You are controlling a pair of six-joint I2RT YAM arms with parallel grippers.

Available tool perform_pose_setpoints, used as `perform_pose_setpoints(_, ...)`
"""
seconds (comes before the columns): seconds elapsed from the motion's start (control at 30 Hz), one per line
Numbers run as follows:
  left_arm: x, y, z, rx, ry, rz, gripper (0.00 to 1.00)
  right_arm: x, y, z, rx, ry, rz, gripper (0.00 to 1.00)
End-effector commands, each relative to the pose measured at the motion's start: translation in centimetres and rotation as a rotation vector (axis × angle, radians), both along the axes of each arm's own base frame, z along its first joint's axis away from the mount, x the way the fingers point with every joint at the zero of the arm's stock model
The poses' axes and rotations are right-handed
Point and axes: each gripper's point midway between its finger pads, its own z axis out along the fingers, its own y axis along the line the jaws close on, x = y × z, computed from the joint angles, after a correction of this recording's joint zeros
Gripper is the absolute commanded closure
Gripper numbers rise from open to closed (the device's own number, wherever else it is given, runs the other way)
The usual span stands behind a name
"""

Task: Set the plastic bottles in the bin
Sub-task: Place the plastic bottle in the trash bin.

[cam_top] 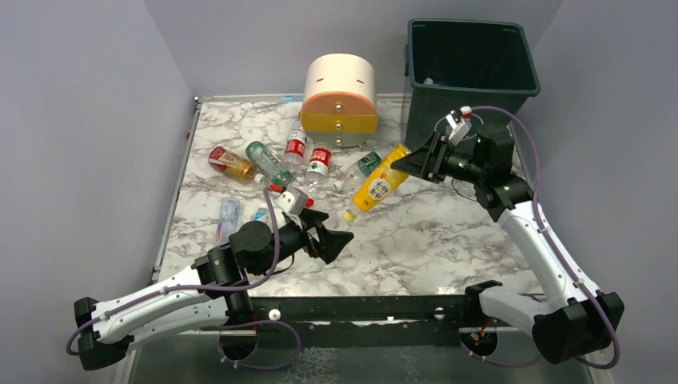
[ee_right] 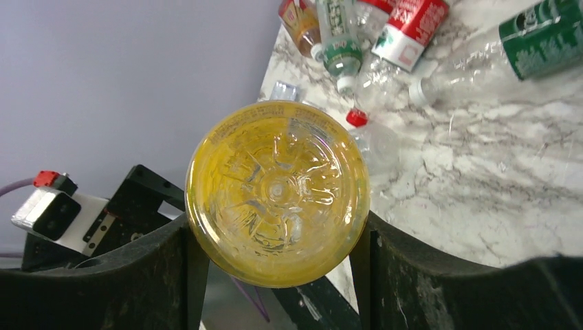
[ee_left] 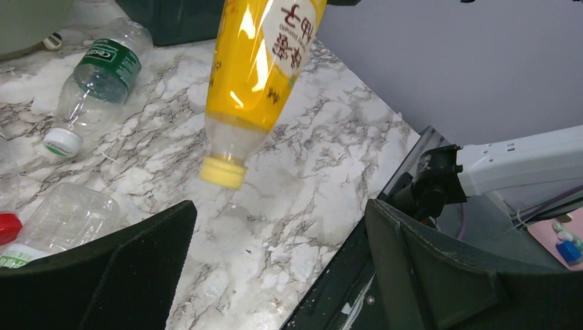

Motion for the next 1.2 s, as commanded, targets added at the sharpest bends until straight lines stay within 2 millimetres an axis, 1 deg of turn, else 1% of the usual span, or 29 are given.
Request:
perform_pose_setpoints(0.0, 0.0, 1.2, 2.0, -0.041, -0.019, 0.033, 0.01, 1.6, -0.5, 3.0, -0.045, -0.086, -0.051, 0.34)
perform_pose_setpoints(0.2, 0.0, 1.7, 2.3, -0.045, -0.020, 0.043, 0.01, 3.1, -0.7, 7.9, -0.048, -0.202, -0.085, 0.34)
perform_pose_setpoints(0.3, 0.0, 1.8, 2.0, -0.036, -0.013, 0.046, 0.01, 3.8, -0.6, 10.2, -0.037, -0.249, -0.091, 0.34)
perform_pose_setpoints(0.33, -0.1, 1.8, 1.9, -0.034, -0.011, 0.045, 0.01, 4.0, -0.6, 11.3, -0.031, -0.272, -0.094, 0.34)
perform_pose_setpoints(0.5, -0.1, 1.7, 1.4, -0.025, -0.002, 0.042, 0.01, 4.9, -0.6, 15.3, -0.010, -0.361, -0.105, 0.33)
perform_pose_setpoints(0.63, 0.0, 1.6, 1.2, -0.016, 0.001, 0.042, 0.01, 5.7, -1.0, 18.2, 0.002, -0.416, -0.122, 0.33)
perform_pose_setpoints(0.8, 0.1, 1.3, 0.7, 0.002, 0.010, 0.039, 0.01, 6.9, -2.1, 21.4, 0.014, -0.478, -0.151, 0.32)
perform_pose_setpoints(0.87, 0.1, 1.1, 0.6, 0.005, 0.012, 0.038, 0.01, 7.6, -3.0, 22.6, 0.014, -0.501, -0.171, 0.32)
perform_pose_setpoints(0.93, 0.1, 1.0, 0.4, 0.009, 0.014, 0.035, 0.01, 8.3, -4.5, 23.7, 0.022, -0.517, -0.196, 0.32)
perform_pose_setpoints(1.07, 0.1, 0.9, 0.4, 0.009, 0.010, 0.033, 0.01, 10.2, -8.8, 25.0, 0.058, -0.525, -0.245, 0.32)
perform_pose_setpoints(1.17, 0.2, 0.7, 0.4, 0.011, 0.009, 0.030, 0.01, 11.7, -12.0, 25.3, 0.083, -0.523, -0.290, 0.32)
